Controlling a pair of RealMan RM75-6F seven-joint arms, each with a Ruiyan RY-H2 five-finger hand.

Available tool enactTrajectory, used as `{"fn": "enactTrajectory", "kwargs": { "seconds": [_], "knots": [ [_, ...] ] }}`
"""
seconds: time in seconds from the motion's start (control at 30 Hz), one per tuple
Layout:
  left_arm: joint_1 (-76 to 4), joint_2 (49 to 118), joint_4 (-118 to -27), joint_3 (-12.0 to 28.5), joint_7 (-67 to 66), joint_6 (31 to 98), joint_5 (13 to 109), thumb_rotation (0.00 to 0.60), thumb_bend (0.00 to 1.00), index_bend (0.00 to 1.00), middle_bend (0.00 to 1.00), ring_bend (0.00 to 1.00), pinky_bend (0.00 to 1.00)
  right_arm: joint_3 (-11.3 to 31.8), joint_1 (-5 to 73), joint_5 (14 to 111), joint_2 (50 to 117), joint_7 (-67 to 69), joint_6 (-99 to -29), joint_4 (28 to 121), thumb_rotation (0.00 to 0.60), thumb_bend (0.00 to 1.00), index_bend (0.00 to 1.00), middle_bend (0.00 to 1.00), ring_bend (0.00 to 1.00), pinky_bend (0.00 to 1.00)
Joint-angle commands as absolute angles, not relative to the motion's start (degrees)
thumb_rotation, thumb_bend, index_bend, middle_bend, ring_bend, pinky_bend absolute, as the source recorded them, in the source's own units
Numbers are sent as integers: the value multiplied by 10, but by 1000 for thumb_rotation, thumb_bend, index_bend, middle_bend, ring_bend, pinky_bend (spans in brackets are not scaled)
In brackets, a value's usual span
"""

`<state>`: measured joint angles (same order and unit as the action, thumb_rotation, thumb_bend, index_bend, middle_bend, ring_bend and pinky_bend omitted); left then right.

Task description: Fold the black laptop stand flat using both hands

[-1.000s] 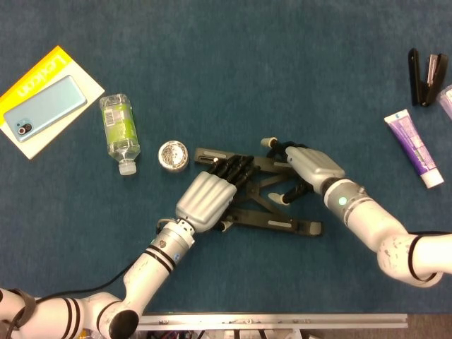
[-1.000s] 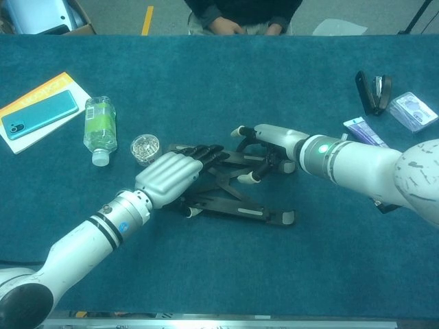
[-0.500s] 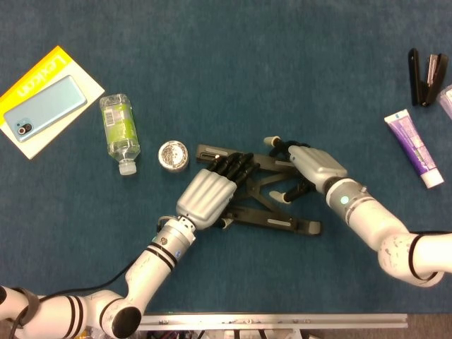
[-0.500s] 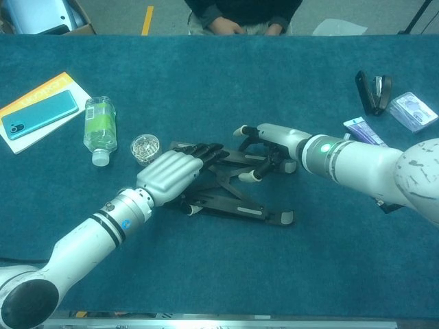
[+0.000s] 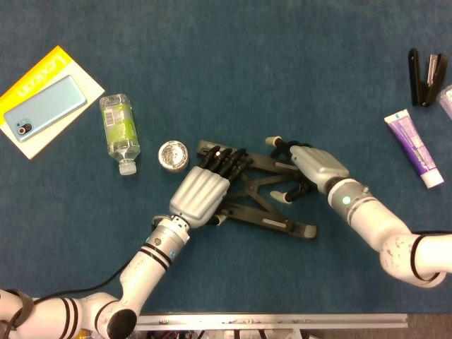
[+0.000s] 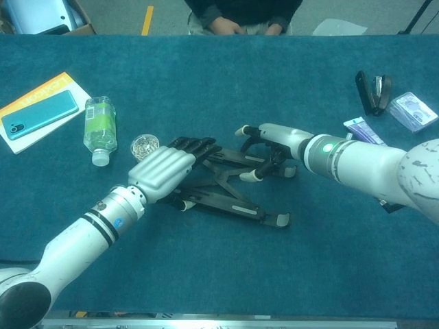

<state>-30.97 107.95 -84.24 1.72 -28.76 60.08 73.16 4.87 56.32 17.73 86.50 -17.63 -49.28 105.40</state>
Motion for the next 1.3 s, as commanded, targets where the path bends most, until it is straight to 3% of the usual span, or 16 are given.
{"fn": "enactTrajectory", "kwargs": {
  "seconds": [0.03, 0.93, 1.3],
  "knots": [
    [-311, 1083, -838, 18, -286, 601, 732, 600, 315, 0, 0, 0, 0, 48, 562, 178, 866, -175, -492, 1055, 536, 242, 0, 216, 0, 33],
    [-327, 1113, -814, 31, -303, 587, 720, 600, 316, 0, 0, 0, 0, 50, 556, 188, 850, -144, -475, 1089, 509, 242, 0, 223, 0, 33],
    [-339, 1082, -863, 34, -380, 573, 667, 600, 315, 0, 0, 0, 0, 79, 541, 235, 799, -120, -500, 1119, 491, 242, 0, 203, 0, 33]
  ]
}}
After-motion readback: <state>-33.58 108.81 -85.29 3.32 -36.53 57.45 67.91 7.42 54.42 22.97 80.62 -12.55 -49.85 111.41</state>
